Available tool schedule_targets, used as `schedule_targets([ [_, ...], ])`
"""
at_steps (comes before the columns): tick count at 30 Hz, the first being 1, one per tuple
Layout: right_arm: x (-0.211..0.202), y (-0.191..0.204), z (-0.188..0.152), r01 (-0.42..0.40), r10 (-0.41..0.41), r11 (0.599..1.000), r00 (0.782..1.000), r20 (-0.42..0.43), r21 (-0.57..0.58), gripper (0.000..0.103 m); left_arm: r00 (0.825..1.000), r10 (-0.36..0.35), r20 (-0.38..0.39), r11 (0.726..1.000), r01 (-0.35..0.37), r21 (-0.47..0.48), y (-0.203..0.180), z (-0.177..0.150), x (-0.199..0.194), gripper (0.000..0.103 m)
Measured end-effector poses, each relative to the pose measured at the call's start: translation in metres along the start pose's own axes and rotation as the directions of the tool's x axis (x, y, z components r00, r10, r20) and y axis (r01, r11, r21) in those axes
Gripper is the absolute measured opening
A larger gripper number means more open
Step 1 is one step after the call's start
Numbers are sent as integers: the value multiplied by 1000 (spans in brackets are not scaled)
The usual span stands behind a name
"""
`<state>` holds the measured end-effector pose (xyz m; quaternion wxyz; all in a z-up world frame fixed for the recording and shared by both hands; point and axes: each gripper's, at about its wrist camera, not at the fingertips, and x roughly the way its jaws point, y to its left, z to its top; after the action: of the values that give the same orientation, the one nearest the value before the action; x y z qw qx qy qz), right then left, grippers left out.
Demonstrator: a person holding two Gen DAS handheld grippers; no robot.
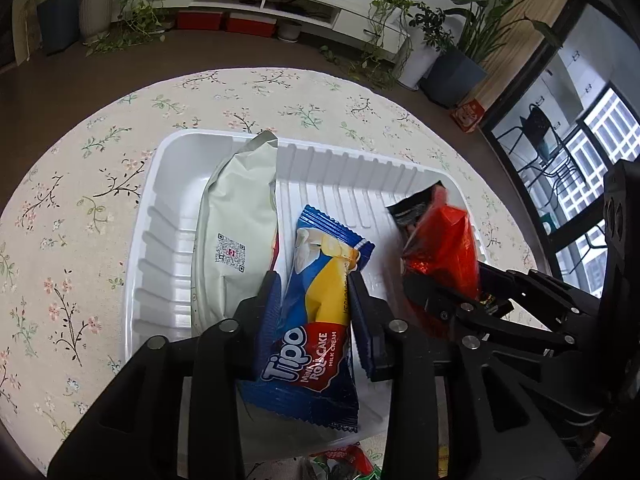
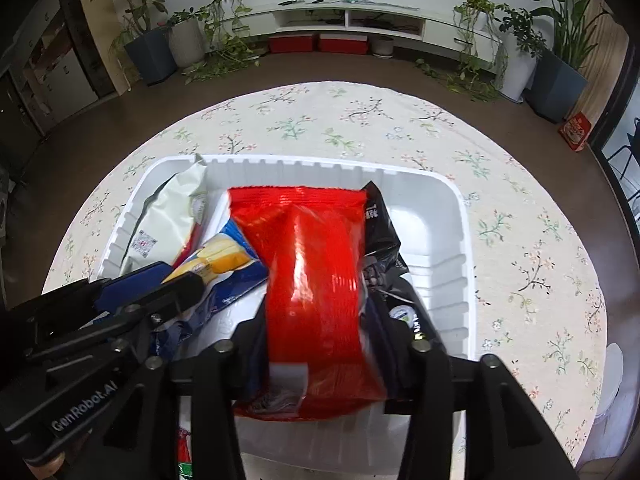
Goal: Organize snacks
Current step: 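Carry both packets into the white tray and open both tools, then lift both tools away from the tray back toward the snack pile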
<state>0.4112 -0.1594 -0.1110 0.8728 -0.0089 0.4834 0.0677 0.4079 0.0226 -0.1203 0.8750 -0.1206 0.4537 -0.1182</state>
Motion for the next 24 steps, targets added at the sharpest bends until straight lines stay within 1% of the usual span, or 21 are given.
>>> schedule_targets([
  [1, 0, -1, -1, 0, 0, 1000, 1000, 0, 1, 54, 1000, -2, 6, 1000, 2, -3, 1, 0, -1, 41],
  [5, -3, -4, -3, -3, 3, 1000, 1000, 7, 9, 54, 1000, -8, 26, 1000, 8, -12, 2, -1, -9, 51],
  [7, -5, -8, -4, -5, 5, 1000, 1000, 7, 25, 57, 999, -6, 38, 1000, 7, -16, 1, -1, -15, 60],
  [8, -8, -10, -4, -10, 9, 999, 1000, 12, 36, 61, 999, -7, 48, 1000, 8, -16, 1, -1, -19, 64],
  [9, -11, -13, -5, -15, 14, 999, 1000, 17, 46, 65, 998, -6, 59, 1000, 7, -17, 1, -1, -23, 73],
  [10, -15, -15, -5, -21, 20, 998, 1000, 25, 56, 67, 998, -12, 68, 1000, 13, -18, 1, -1, -27, 80],
  [11, -19, -18, -6, -30, 28, 998, 999, 35, 62, 72, 997, -18, 78, 1000, 20, -20, 1, -1, -31, 83],
  [12, -24, -20, -7, -38, 35, 997, 998, 48, 65, 74, 996, -21, 84, 1000, 22, -20, 0, -2, -36, 86],
  [16, -47, -25, -14, -77, 70, 994, 994, 87, 72, 74, 993, -28, 115, 1000, 28, 0, -9, -8, -60, 88],
  [18, -63, -28, -20, -101, 92, 992, 989, 117, 70, 78, 991, -42, 127, 999, 40, 15, -16, -13, -73, 88],
  [20, -81, -32, -29, -131, 120, 989, 981, 153, 67, 79, 987, -58, 150, 998, 53, 38, -23, -19, -90, 91],
  [22, -99, -37, -40, -170, 155, 983, 971, 184, 70, 84, 983, -68, 173, 995, 55, 81, -30, -28, -109, 99],
  [24, -120, -43, -56, -216, 194, 974, 952, 236, 68, 95, 976, -65, 209, 990, 36, 140, -37, -42, -132, 103],
])
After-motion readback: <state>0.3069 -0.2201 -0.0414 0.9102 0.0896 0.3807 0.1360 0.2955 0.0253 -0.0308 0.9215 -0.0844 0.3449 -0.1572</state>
